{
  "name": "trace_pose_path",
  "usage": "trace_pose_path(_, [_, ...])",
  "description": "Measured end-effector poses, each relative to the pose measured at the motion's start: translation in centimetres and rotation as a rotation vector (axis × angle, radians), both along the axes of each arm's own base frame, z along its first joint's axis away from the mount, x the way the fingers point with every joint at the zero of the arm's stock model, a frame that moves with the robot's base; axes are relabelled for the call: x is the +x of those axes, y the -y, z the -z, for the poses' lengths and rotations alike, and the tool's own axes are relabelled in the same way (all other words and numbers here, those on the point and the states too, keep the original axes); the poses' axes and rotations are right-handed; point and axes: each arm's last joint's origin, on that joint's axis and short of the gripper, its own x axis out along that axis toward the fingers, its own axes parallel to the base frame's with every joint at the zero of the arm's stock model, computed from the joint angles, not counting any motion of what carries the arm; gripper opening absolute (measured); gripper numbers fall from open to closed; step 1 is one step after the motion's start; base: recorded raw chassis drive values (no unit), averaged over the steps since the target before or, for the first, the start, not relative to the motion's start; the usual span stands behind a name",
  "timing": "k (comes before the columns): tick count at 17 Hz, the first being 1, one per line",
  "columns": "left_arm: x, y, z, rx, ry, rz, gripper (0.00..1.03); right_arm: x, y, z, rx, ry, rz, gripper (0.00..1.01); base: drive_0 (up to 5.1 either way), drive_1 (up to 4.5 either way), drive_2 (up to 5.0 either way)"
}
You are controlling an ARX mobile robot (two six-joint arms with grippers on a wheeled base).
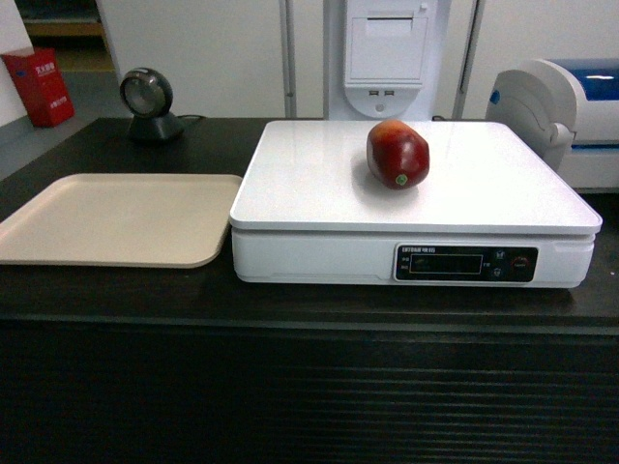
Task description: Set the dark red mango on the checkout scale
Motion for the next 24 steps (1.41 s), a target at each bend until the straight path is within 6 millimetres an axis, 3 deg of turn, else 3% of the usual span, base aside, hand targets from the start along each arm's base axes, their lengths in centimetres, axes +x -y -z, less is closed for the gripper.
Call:
trace_pose_path(8, [-0.9, 0.0, 0.1, 0.0, 0.0, 0.0, 0.02, 0.0, 0.0, 0.0, 0.0, 0.0, 0.0, 0.98, 0.0, 0.0, 0.0])
trace_pose_path(10, [-1.9, 0.0, 0.5, 0.0, -0.019, 0.0, 0.02, 0.0, 0.0, 0.0, 0.0, 0.0, 0.0, 0.98, 0.0, 0.0, 0.0])
trace_pose_path(15, [-1.9, 0.0, 0.4, 0.0, -0.012, -0.001, 0.02, 0.0, 0.0, 0.0, 0.0, 0.0, 0.0, 0.98, 0.0, 0.0, 0.0])
trace_pose_path(16, [-1.9, 0.0, 0.4, 0.0, -0.012, 0.0, 0.07, 0.0, 0.0, 0.0, 0.0, 0.0, 0.0, 0.98, 0.0, 0.0, 0.0])
trace_pose_path(24, [-1.9, 0.0, 0.4, 0.0, -0.012, 0.0, 0.95, 0.0, 0.0, 0.0, 0.0, 0.0, 0.0, 0.98, 0.0, 0.0, 0.0])
